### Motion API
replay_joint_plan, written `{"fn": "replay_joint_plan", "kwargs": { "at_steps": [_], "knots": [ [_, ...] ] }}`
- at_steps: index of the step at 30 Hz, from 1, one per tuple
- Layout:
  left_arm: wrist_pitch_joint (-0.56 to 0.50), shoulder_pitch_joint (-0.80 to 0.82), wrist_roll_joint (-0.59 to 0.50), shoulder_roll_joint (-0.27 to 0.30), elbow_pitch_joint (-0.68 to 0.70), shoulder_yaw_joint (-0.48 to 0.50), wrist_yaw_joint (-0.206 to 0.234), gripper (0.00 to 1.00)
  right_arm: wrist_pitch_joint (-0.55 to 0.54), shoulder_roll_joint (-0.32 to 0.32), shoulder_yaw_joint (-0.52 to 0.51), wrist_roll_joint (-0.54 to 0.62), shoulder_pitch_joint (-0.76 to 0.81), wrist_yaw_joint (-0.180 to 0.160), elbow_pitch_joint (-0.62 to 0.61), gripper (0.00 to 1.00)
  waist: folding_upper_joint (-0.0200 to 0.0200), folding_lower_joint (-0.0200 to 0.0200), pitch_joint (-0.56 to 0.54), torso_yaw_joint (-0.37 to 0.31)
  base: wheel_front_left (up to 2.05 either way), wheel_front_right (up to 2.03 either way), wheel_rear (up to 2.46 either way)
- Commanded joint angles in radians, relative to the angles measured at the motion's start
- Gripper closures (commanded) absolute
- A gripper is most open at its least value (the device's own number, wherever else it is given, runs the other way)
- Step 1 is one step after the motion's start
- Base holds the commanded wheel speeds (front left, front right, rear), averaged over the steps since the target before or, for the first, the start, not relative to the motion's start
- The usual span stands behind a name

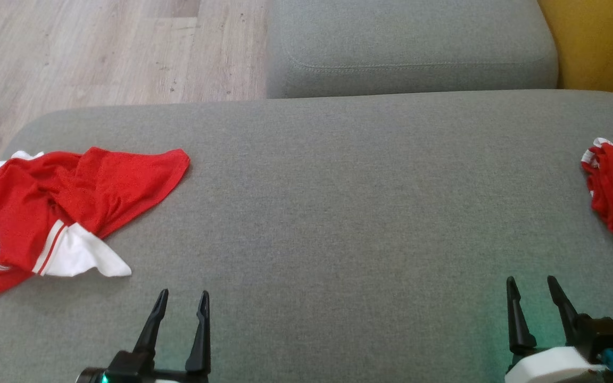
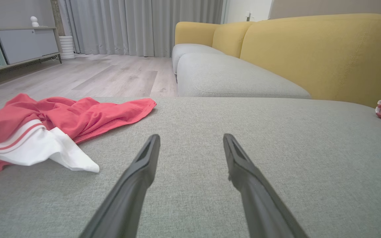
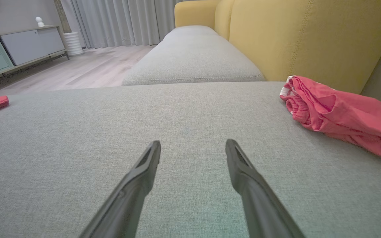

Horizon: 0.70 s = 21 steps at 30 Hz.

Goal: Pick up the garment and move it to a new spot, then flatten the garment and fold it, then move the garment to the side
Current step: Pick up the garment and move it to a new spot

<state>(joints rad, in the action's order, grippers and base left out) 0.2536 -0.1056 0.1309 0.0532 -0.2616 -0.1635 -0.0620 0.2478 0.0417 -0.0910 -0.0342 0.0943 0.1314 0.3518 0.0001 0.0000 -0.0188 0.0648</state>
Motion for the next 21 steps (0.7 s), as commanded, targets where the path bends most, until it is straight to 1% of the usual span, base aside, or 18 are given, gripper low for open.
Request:
{"fn": "replay_joint_plan", "kwargs": {
  "at_steps": [1,8,10,14,21],
  "knots": [
    [0.008,0.033,-0.002,-0.003,0.022,0.028,-0.002,0.0,0.014,0.009,0.027,-0.006,-0.027,-0.001,-0.037,0.0,-0.0001,0.0,0.0,0.001,0.0,0.0,0.0],
    [0.008,0.039,0.0,-0.003,0.015,0.018,-0.002,0.0,0.014,0.009,0.03,-0.01,-0.017,-0.001,-0.055,0.0,-0.0001,0.0,0.0,0.031,0.0,0.0,0.0],
    [0.008,0.041,0.002,-0.003,0.013,0.016,-0.002,0.0,0.014,0.009,0.034,-0.015,-0.01,-0.001,-0.06,0.0,-0.0001,0.0,-0.005,0.059,0.0,0.0,0.0],
    [0.008,0.042,0.01,-0.003,0.008,0.004,0.0,0.0,0.014,0.009,0.06,-0.029,0.004,-0.001,-0.063,0.0,-0.0001,0.0,-0.016,0.153,0.0,0.0,0.0],
    [0.008,0.013,0.007,-0.003,-0.007,0.009,0.006,0.0,0.014,0.009,0.107,-0.046,0.004,-0.001,-0.058,0.0,-0.0001,0.0,-0.04,0.365,0.0,0.0,0.0]
  ]
}}
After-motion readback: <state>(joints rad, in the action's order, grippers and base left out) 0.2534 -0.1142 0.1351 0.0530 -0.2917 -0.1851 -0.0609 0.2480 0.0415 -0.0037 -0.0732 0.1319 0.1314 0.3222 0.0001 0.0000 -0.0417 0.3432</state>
